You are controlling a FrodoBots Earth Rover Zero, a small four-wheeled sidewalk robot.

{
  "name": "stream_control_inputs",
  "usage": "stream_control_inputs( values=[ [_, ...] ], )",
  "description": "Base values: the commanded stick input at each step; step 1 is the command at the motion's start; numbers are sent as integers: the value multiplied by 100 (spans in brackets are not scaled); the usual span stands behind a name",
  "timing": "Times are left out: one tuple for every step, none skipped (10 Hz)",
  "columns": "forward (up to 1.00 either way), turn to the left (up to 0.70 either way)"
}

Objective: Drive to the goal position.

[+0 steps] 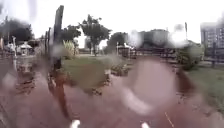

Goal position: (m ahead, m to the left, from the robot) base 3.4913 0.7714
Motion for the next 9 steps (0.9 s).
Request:
stream_control_inputs(
  values=[
    [0, -45],
    [0, -45],
    [0, -45],
    [0, -38],
    [0, -28],
    [0, -19],
    [0, -9],
    [0, 0],
    [0, 0]
  ],
)
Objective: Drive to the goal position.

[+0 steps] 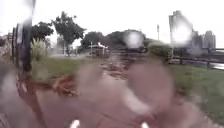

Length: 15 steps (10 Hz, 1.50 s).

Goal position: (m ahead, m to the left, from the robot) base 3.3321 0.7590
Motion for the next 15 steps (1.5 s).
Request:
stream_control_inputs(
  values=[
    [0, 0],
    [0, 0],
    [0, 0],
    [0, 0],
    [0, 0],
    [0, 0],
    [0, 0],
    [70, 0],
    [70, 0],
    [70, 0],
    [70, 0],
    [70, 0],
    [70, 0],
    [70, 0],
    [70, 0]
  ],
)
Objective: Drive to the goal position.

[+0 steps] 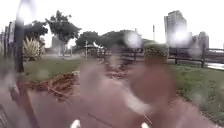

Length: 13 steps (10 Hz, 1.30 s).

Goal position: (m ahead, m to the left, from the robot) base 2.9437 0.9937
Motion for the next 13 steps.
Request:
stream_control_inputs(
  values=[
    [70, 0],
    [70, 0],
    [70, 0],
    [70, -4],
    [70, -10],
    [70, -15],
    [70, -21],
    [70, -26],
    [70, -8],
    [70, 0],
    [70, 0],
    [70, 0],
    [70, 0]
  ],
)
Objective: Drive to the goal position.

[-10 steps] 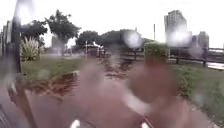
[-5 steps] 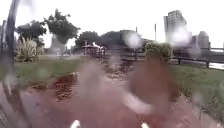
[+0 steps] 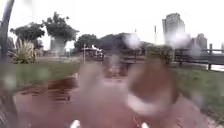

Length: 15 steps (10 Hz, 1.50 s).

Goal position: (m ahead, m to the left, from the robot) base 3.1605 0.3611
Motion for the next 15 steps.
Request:
stream_control_inputs(
  values=[
    [70, 0],
    [70, 0],
    [70, 0],
    [70, -21],
    [70, -27],
    [70, -17],
    [70, 0],
    [70, 0],
    [70, -1],
    [70, -16],
    [70, -27],
    [70, -27],
    [70, -27],
    [70, -27],
    [70, -27]
  ],
)
